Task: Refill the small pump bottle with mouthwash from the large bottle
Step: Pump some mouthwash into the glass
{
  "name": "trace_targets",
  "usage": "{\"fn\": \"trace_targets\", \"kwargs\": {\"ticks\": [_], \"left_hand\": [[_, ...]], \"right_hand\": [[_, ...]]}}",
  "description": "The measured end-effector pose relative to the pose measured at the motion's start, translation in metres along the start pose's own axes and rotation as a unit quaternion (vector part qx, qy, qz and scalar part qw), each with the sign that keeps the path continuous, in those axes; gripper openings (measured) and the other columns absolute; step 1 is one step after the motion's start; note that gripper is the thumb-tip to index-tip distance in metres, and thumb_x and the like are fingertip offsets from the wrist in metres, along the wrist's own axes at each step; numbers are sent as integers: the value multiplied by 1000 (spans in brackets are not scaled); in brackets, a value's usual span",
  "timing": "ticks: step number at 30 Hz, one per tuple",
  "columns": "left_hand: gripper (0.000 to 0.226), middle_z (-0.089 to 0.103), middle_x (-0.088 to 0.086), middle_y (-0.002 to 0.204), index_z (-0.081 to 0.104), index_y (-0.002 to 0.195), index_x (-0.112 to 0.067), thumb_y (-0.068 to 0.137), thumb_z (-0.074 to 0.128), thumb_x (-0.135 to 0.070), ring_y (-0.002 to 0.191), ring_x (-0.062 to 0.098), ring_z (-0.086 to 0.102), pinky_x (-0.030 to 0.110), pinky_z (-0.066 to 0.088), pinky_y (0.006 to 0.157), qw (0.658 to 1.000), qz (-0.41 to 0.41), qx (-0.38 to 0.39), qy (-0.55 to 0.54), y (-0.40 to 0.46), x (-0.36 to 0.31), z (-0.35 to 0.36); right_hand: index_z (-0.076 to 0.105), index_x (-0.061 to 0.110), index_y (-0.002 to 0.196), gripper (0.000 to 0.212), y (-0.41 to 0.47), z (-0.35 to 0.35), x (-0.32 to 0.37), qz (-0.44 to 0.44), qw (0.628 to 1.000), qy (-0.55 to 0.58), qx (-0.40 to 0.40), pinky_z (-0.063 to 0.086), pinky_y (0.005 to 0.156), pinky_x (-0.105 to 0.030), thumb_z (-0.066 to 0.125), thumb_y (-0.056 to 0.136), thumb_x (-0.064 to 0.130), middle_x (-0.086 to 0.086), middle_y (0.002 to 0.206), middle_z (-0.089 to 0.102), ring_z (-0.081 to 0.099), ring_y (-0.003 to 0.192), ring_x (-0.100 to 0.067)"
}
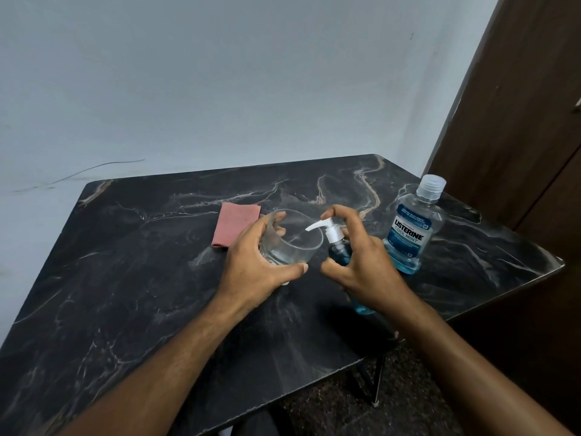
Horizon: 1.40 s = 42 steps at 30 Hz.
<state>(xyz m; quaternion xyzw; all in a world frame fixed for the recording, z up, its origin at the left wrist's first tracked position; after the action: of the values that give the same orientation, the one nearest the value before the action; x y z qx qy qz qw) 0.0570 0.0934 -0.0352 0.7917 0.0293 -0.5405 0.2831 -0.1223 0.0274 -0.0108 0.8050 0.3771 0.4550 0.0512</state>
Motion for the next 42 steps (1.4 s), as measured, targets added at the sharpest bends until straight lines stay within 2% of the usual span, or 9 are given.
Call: {"fn": "trace_targets", "kwargs": {"ticks": [4, 10, 16, 20, 24, 27, 30, 34, 42], "left_hand": [[84, 68, -18, 115, 60, 132, -32, 53, 90, -33, 109, -5, 63, 11, 49, 88, 1000, -2, -3, 1, 0, -1, 0], [83, 68, -19, 117, 60, 131, -30, 53, 89, -32, 113, -2, 63, 24, 53, 94, 1000, 1, -5, -6, -1, -2, 0], [84, 69, -20, 116, 60, 131, -31, 52, 88, -35, 113, -3, 63, 27, 55, 96, 1000, 1, -10, -5, 0, -3, -1], [85, 68, -18, 117, 60, 132, -31, 52, 89, -34, 112, -3, 63, 26, 55, 95, 1000, 0, -12, -2, 0, -2, -1], [85, 67, -16, 122, 59, 133, -29, 53, 90, -31, 113, -1, 63, 31, 55, 97, 1000, -1, -13, -3, 0, -2, -1], [85, 68, -15, 119, 59, 133, -30, 53, 90, -31, 114, 1, 63, 35, 55, 99, 1000, -2, -13, -1, 0, -2, -1], [85, 68, -15, 120, 59, 133, -29, 53, 90, -32, 113, -1, 63, 33, 55, 98, 1000, 0, -12, 1, 0, -3, -1], [84, 68, -15, 117, 60, 132, -28, 53, 90, -30, 112, 0, 63, 33, 55, 97, 1000, 1, -15, -3, 0, -2, -1], [85, 69, -16, 116, 60, 131, -32, 52, 90, -35, 111, -3, 63, 20, 53, 92, 1000, -2, -4, -7, 0, 4, 1]], "right_hand": [[39, 50, 132, 75, 1, 0, 0, -2, 1000, 0, -9, 52, 47, -40, 68, 72, 17, -7, 80, 65, 59, 55, -23], [39, 51, 125, 66, 1, 0, 1, -2, 1000, -2, -5, 48, 45, -27, 65, 72, 23, -1, 79, 62, 55, 51, -13], [38, 51, 130, 74, 2, -1, 1, -5, 1000, -11, -19, 51, 46, -36, 68, 74, 12, -8, 78, 62, 57, 54, -23], [38, 54, 124, 69, 0, 0, 1, -10, 1000, -9, -10, 47, 45, -22, 68, 75, 15, 5, 84, 63, 57, 52, -12], [38, 51, 133, 77, 1, 1, 0, -8, 1000, 3, -20, 53, 46, -30, 68, 75, 11, 0, 86, 64, 60, 55, -20], [38, 53, 127, 69, 1, 1, 1, -7, 1000, 3, -15, 49, 45, -22, 66, 74, 20, 5, 86, 63, 58, 53, -13], [37, 56, 123, 63, 1, 0, 2, -2, 1000, -1, -14, 46, 46, -17, 63, 73, 28, 9, 85, 64, 56, 52, -7], [39, 52, 132, 75, 2, 0, -1, -5, 1000, -8, -25, 53, 48, -32, 69, 74, 15, -6, 81, 65, 60, 57, -21], [38, 53, 132, 76, -2, 0, -4, -12, 999, 1, -32, 46, 50, -18, 68, 75, 14, 4, 80, 61, 55, 53, -10]]}}
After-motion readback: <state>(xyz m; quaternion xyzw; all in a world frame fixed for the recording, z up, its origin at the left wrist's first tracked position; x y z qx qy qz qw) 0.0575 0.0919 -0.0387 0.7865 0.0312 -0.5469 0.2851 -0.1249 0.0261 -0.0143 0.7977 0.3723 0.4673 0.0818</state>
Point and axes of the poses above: each hand's wrist, its own y-axis towards the middle knuckle, its own z-axis out of the palm, x = y × z, the point moved 4 cm from there along y, towards the middle knuckle
